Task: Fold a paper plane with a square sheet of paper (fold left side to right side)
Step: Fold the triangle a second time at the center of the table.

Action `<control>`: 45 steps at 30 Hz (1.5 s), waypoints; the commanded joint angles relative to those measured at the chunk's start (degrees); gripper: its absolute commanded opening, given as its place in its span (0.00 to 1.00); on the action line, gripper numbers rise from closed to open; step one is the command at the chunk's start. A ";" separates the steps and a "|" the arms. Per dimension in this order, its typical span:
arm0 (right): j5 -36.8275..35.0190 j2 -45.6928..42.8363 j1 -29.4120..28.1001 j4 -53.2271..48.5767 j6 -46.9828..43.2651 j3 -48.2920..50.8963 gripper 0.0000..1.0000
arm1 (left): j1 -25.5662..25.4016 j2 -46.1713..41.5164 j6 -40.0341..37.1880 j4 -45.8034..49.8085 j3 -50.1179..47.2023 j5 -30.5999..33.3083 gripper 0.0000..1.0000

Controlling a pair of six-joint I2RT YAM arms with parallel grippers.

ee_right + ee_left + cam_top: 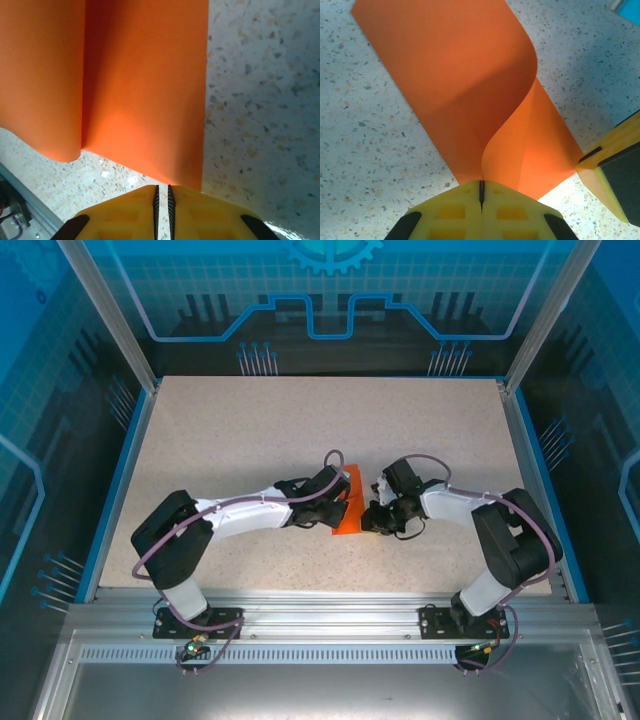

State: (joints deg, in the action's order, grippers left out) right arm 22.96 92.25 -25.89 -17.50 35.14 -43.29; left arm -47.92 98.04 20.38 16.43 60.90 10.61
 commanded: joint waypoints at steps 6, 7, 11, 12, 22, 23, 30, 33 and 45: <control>-6.04 1.26 -1.70 -4.25 -1.10 -1.83 0.15 | 2.16 0.48 -3.02 1.15 0.08 -1.08 0.02; -6.35 1.51 -1.79 -4.46 -1.28 -1.89 0.15 | 2.28 0.76 -3.10 1.19 0.31 -1.12 0.02; -7.37 2.29 -1.96 -5.39 -1.81 -2.11 0.15 | 2.48 1.82 -3.68 1.55 0.96 -0.95 0.02; -7.47 2.46 -1.97 -5.54 -1.99 -2.09 0.15 | 2.44 2.02 -3.76 1.64 1.05 -0.90 0.02; -7.91 3.33 -2.25 -6.34 -2.59 -2.29 0.16 | 2.67 4.84 -4.03 1.45 2.15 -0.47 0.02; -7.95 3.36 -2.17 -6.32 -2.61 -2.33 0.16 | 2.69 5.03 -4.12 1.46 2.33 -0.34 0.02; -8.06 3.90 -2.34 -6.63 -2.79 -2.33 0.16 | 3.50 6.07 -4.40 0.99 2.90 -0.25 0.02; -8.10 4.08 -2.35 -6.71 -2.87 -2.42 0.16 | 3.87 6.51 -4.47 0.74 3.22 -0.41 0.02; -8.17 4.65 -2.51 -7.29 -3.23 -3.08 0.16 | 4.20 8.70 -5.09 0.45 4.83 -1.27 0.02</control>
State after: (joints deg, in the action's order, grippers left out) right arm 17.28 94.70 -27.03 -22.92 32.91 -46.54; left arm -44.36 105.34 16.32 16.62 64.14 10.59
